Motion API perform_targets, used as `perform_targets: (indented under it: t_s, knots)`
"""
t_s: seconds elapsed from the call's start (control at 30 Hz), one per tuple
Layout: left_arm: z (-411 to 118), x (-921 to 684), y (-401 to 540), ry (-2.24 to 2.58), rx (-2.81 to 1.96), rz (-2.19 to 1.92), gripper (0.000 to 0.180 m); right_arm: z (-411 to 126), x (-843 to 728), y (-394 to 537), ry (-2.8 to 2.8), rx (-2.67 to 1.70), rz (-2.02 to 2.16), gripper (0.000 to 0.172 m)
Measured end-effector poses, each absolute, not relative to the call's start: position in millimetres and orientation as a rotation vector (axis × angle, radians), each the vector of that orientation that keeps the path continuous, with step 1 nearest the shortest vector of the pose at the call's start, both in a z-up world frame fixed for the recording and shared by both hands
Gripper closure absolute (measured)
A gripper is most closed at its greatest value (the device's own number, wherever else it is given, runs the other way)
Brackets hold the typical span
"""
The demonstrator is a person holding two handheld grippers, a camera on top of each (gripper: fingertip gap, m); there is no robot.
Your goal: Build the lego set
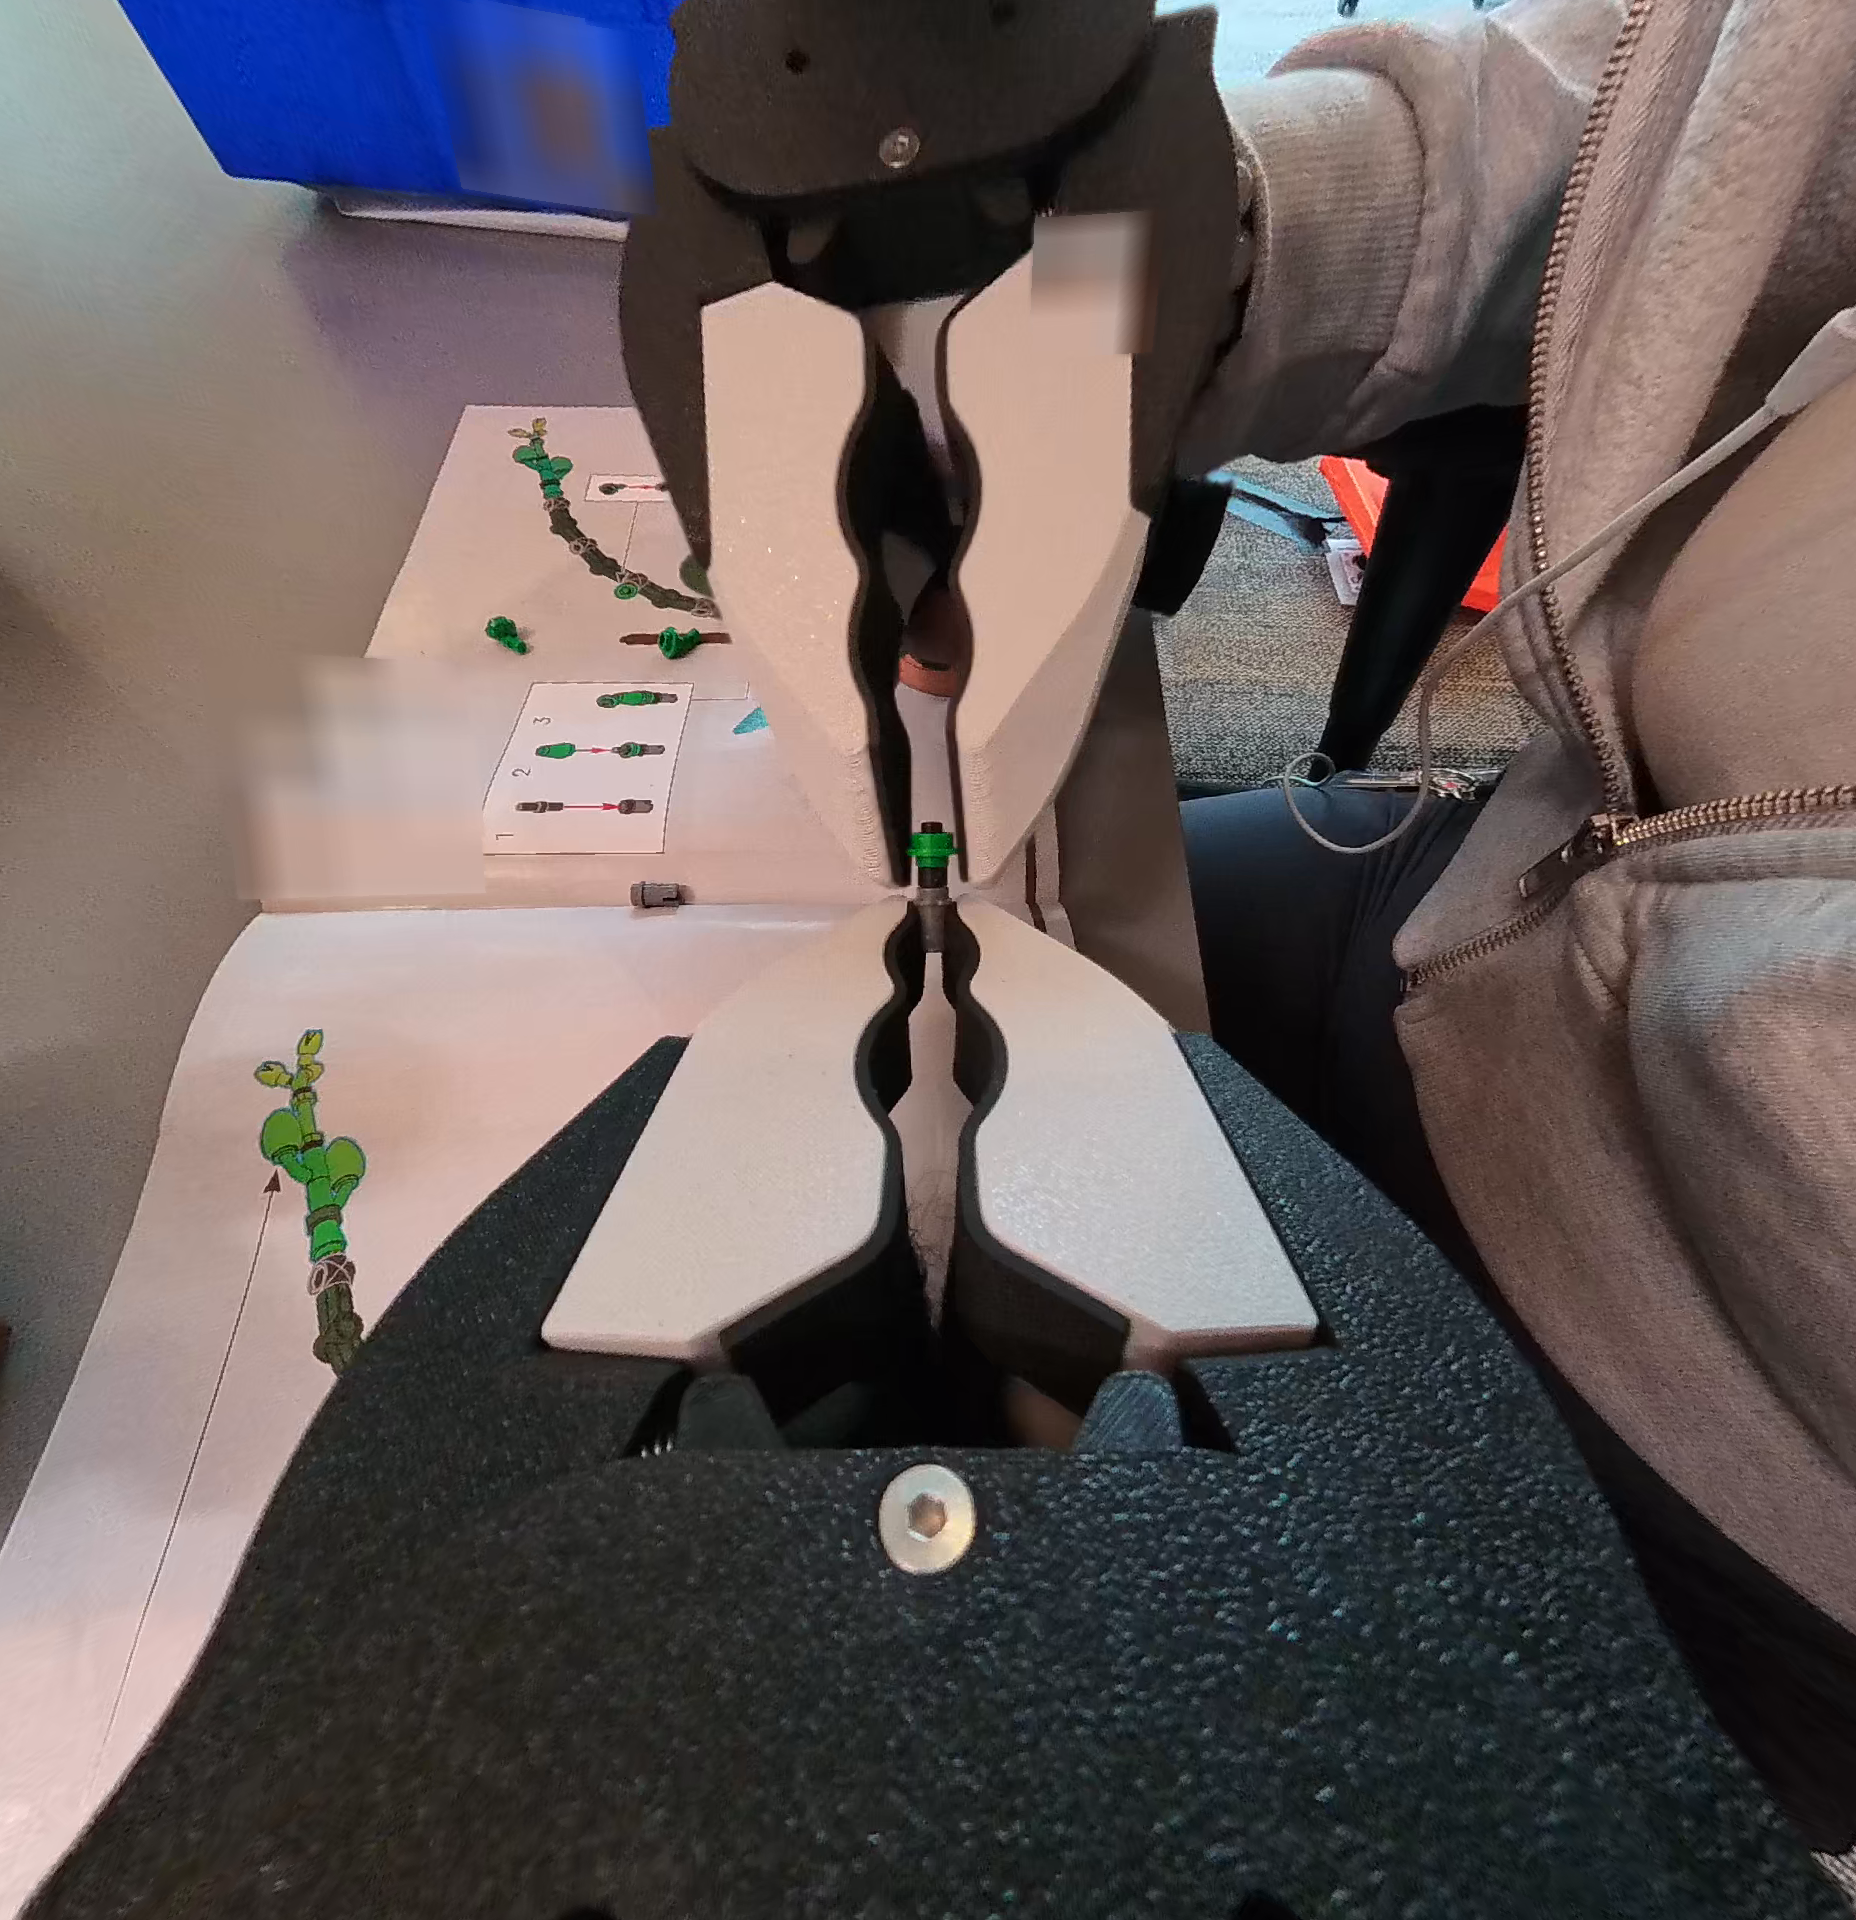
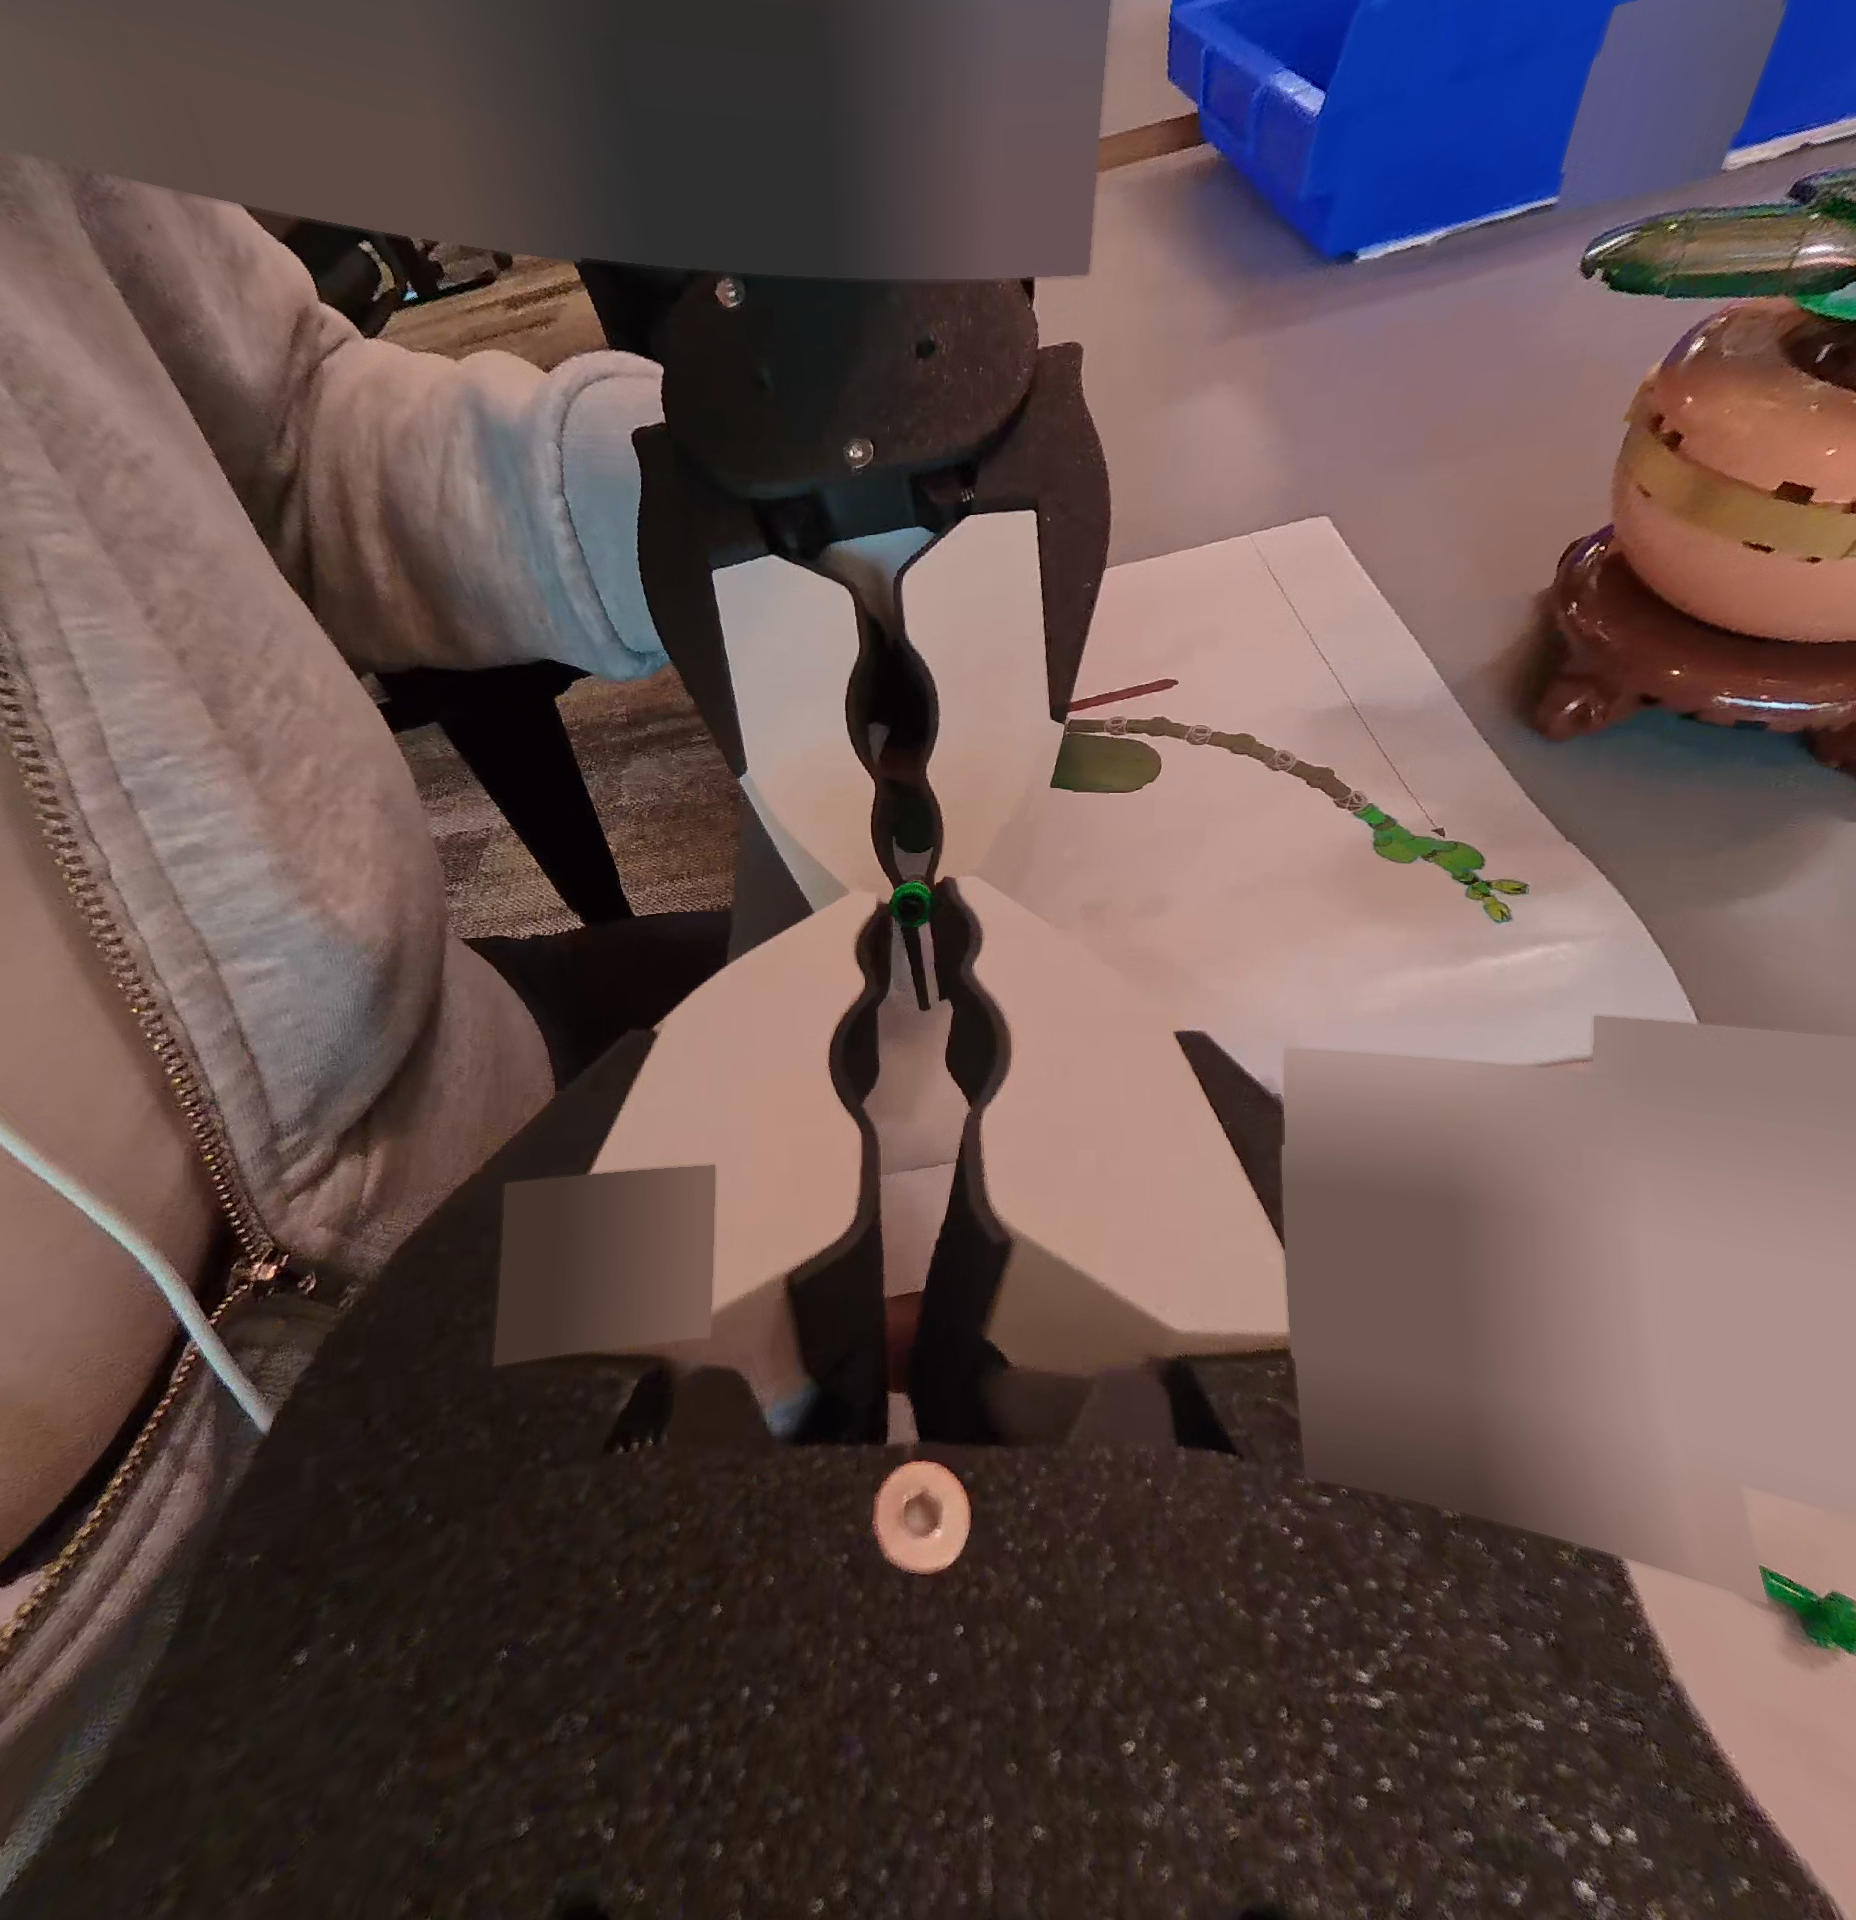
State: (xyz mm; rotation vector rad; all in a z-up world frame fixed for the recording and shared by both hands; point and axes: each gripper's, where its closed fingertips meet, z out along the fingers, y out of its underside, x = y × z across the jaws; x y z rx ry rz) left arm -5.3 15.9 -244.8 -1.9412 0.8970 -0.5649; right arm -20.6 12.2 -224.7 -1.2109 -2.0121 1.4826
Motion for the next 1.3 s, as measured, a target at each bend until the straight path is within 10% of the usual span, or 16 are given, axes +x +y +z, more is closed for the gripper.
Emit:
perform_targets:
  t_s: [1.3]
  knots:
    - [-232,-7,20,0.891,-1.825,-0.475,0.176,-223,-18,17,-1.943,-1.324,1.559,0.167]
